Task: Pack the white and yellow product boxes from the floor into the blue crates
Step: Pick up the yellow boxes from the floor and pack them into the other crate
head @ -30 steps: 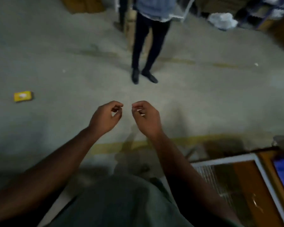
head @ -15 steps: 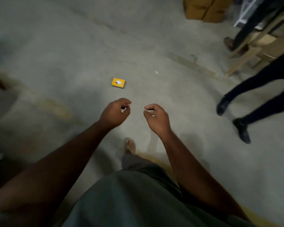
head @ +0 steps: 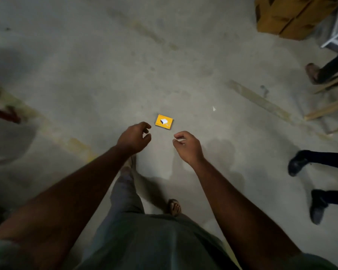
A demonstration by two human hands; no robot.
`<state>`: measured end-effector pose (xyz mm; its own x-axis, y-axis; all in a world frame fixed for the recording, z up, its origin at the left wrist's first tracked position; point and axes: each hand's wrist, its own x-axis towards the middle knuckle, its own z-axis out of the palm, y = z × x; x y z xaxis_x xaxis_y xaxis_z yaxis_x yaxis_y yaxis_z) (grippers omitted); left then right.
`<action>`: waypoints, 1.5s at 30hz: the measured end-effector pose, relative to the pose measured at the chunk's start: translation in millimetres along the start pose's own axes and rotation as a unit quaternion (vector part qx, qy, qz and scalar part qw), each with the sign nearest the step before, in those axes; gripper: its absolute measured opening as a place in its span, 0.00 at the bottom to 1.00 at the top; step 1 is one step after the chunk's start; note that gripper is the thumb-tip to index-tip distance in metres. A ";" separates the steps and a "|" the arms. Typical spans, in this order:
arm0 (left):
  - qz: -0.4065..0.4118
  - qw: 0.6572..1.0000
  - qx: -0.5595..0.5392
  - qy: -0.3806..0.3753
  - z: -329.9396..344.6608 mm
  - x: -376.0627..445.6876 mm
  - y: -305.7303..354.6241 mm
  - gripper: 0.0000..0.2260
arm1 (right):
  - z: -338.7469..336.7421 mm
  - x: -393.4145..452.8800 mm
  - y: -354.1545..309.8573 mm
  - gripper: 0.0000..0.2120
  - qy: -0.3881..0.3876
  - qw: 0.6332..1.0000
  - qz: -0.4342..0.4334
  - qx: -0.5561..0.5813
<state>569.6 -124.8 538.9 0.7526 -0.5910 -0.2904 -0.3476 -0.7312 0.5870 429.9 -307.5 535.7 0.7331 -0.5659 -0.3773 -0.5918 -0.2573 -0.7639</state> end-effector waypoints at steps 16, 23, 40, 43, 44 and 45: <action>-0.150 0.975 -0.105 -0.124 141.2 334.9 -205.3 0.14 | 227.6 376.8 130.9 0.13 -0.064 0.976 0.190 -0.089; -0.184 0.965 -0.126 -0.136 303.0 449.6 -326.1 0.17 | 330.5 560.0 308.5 0.38 -0.092 0.932 0.129 -0.327; -0.379 0.825 -0.339 -0.247 232.7 407.0 -293.9 0.48 | 348.7 433.6 235.6 0.53 0.016 0.974 0.219 -0.051; -0.317 0.828 -0.344 -0.309 172.1 364.7 -225.1 0.21 | 287.9 345.3 164.6 0.56 0.026 0.961 0.272 0.048; -0.287 0.841 -0.337 -0.313 152.1 350.1 -198.9 0.13 | 265.0 313.5 142.6 0.57 0.026 0.952 0.294 0.083; -0.263 0.850 -0.329 -0.316 132.7 335.1 -172.3 0.10 | 241.6 282.0 122.5 0.57 0.038 0.946 0.299 0.116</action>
<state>807.5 -242.2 240.1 0.1842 -0.4585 -0.8694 0.4891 -0.7245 0.4857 645.1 -309.4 209.3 0.2580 -0.6130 -0.7468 -0.7970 0.3018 -0.5231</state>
